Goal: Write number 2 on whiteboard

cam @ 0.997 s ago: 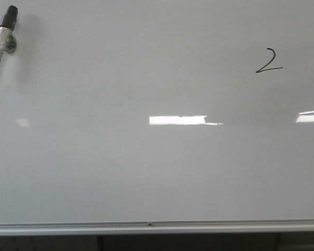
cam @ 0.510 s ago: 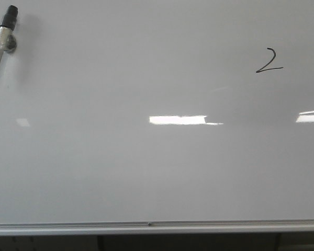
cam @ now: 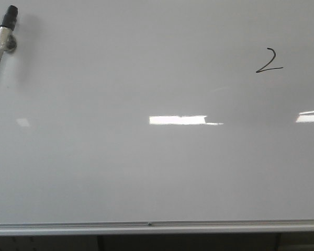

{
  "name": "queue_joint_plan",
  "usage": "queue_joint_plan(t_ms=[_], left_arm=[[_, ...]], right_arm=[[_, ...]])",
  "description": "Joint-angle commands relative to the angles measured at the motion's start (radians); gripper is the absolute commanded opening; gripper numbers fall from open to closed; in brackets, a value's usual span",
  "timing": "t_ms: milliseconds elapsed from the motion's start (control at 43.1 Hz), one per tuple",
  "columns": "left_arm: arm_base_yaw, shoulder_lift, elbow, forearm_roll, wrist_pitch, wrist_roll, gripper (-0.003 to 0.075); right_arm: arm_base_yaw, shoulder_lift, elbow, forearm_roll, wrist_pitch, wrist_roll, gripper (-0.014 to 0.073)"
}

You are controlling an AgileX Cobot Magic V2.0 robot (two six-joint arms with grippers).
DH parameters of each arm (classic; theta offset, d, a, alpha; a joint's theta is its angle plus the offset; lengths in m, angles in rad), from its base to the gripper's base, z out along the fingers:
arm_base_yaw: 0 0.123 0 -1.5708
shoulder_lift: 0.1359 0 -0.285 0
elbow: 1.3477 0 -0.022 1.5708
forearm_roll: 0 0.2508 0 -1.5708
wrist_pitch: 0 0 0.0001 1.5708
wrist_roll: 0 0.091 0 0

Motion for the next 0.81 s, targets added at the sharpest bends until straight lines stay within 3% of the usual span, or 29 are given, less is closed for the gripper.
queue_joint_plan(t_ms=[0,116,301,487,788], left_arm=[[0.000,-0.027,0.035,-0.009,-0.075,0.000,-0.0020],[0.000,-0.027,0.035,-0.009,-0.075,0.000,-0.0020],[0.000,-0.027,0.035,-0.009,-0.075,0.000,-0.0020],[0.000,-0.027,0.035,-0.009,-0.075,0.000,-0.0020],[0.000,-0.027,0.035,-0.009,-0.075,0.000,-0.0020]], right_arm=[[-0.012,-0.009,-0.012,-0.009,-0.063,-0.004,-0.0069],[-0.076,-0.066,0.051,-0.010,-0.154,-0.004,-0.0069],[-0.204,-0.217,0.324,-0.009,-0.603,-0.004,-0.0069],[-0.289,-0.366,0.608,-0.009,-0.937,-0.004,-0.0069],[-0.348,-0.470,0.889,-0.009,-1.141,-0.004,-0.0069]])
